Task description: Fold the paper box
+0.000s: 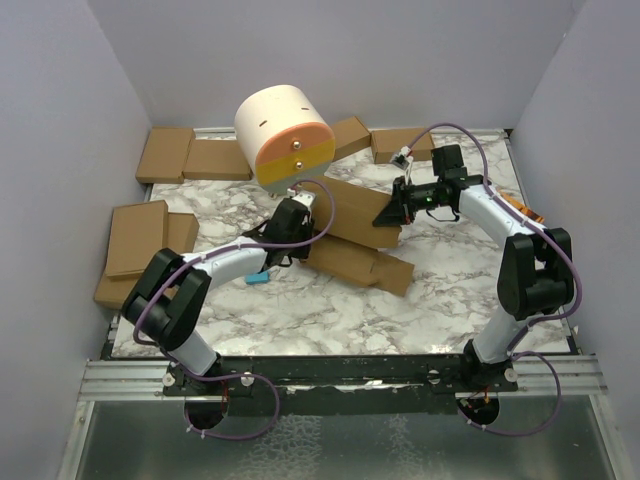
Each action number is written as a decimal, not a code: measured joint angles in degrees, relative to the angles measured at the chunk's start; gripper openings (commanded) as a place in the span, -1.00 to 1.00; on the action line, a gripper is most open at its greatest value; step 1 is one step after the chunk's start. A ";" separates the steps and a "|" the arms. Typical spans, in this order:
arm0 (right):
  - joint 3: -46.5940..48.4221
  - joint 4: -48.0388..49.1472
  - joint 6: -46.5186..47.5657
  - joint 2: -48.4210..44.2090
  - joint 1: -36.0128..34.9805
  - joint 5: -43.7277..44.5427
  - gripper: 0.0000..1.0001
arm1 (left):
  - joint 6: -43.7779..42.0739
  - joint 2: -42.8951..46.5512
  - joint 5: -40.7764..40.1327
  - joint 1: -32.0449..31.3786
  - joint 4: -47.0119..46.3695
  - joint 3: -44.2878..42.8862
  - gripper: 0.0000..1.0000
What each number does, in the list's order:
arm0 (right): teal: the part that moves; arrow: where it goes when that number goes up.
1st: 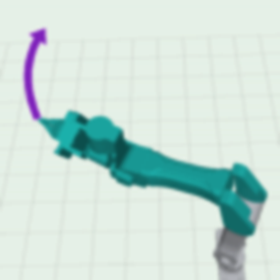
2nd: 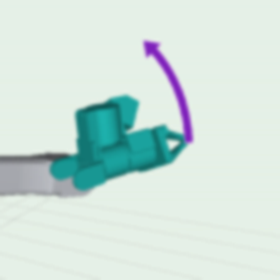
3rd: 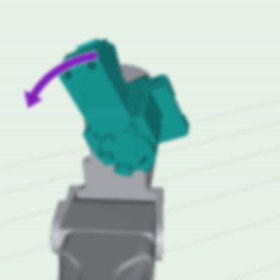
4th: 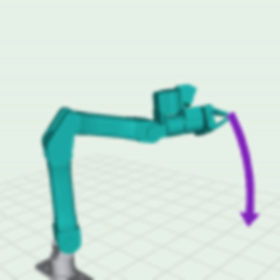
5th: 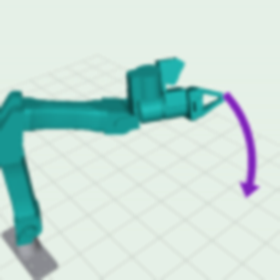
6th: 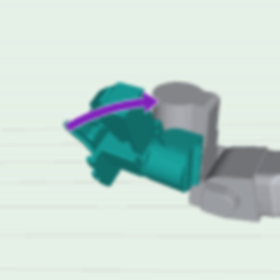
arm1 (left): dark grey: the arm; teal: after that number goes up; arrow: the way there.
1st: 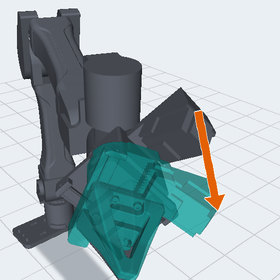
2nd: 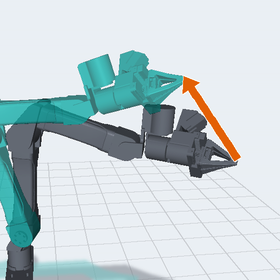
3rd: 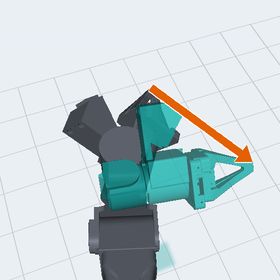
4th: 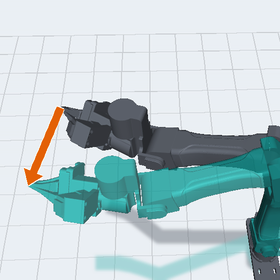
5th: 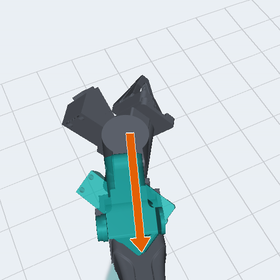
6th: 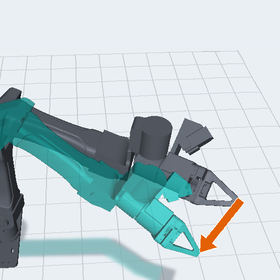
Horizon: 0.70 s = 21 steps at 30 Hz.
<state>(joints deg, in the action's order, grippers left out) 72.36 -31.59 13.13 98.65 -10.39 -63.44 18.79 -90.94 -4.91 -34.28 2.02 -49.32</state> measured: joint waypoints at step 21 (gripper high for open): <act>-0.09 1.03 0.02 0.00 -0.02 0.33 -0.98 | -2.10 -1.46 -4.39 -1.99 -2.78 0.09 -0.95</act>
<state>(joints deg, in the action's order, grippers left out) 72.27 -30.57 13.15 98.65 -10.41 -63.11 16.69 -92.40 -9.30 -36.27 -0.75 -49.23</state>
